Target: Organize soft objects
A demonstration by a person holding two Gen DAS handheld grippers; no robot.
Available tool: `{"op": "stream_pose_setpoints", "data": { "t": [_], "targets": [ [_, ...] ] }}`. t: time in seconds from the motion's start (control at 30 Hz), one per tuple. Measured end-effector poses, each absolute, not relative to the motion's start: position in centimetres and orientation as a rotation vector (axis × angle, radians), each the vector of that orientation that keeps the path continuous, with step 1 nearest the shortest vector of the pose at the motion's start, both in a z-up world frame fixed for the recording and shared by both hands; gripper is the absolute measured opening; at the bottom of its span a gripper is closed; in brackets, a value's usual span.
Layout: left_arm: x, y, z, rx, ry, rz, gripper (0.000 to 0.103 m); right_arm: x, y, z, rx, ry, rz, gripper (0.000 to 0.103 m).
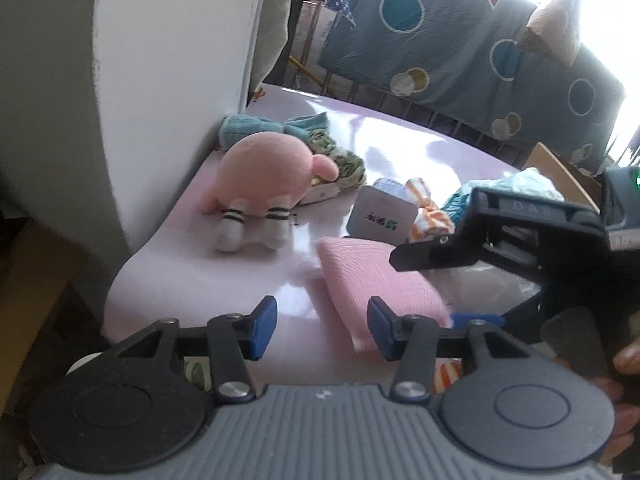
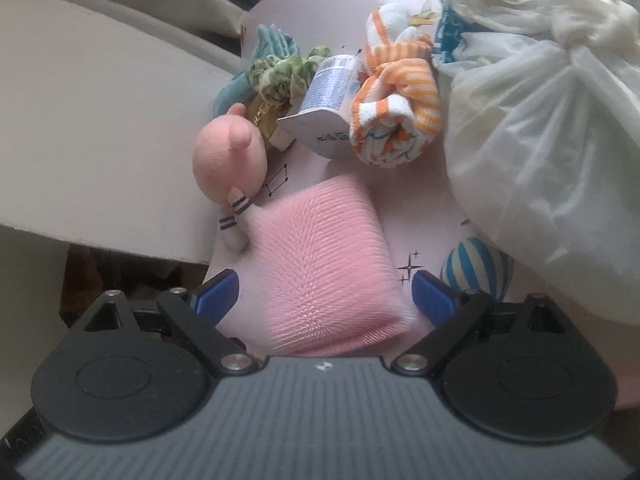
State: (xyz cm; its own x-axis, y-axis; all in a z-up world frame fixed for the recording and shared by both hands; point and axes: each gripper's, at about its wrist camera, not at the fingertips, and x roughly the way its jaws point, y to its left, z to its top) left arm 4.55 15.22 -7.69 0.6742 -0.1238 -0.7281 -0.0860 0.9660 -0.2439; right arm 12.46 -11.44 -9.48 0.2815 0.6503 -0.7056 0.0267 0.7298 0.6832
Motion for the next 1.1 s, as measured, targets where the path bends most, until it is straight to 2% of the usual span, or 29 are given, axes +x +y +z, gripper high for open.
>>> {"op": "stream_pose_setpoints", "data": {
  "t": [0.07, 0.2, 0.37, 0.53, 0.77, 0.9, 1.1],
  "targets": [
    [4.8, 15.3, -7.7, -0.279, 0.829, -0.033, 0.051, 12.2, -11.7, -9.3, 0.676, 1.216, 0.461, 0.093],
    [5.9, 15.2, -8.0, -0.262, 0.864, -0.042, 0.051, 12.1, -11.7, -9.7, 0.682, 1.2, 0.432, 0.081],
    [7.5, 14.9, -8.1, -0.267, 0.891, -0.089, 0.06, 12.2, -11.6, -9.8, 0.671, 1.164, 0.409, 0.067],
    [9.4, 14.1, -8.9, -0.247, 0.918, -0.128, 0.06, 12.7, -11.4, -10.7, 0.7, 1.174, 0.42, 0.042],
    [10.7, 14.6, -10.3, -0.265, 0.953, -0.161, 0.056, 13.3, -12.3, -11.4, 0.754, 1.184, 0.423, 0.041],
    [10.7, 14.3, -10.6, -0.252, 0.963, -0.187, 0.046, 13.3, -12.2, -11.8, 0.762, 1.182, 0.429, 0.039],
    [9.7, 13.9, -9.9, -0.217, 0.954, -0.186, 0.043, 12.8, -12.2, -11.6, 0.755, 1.18, 0.46, 0.038]
  ]
}}
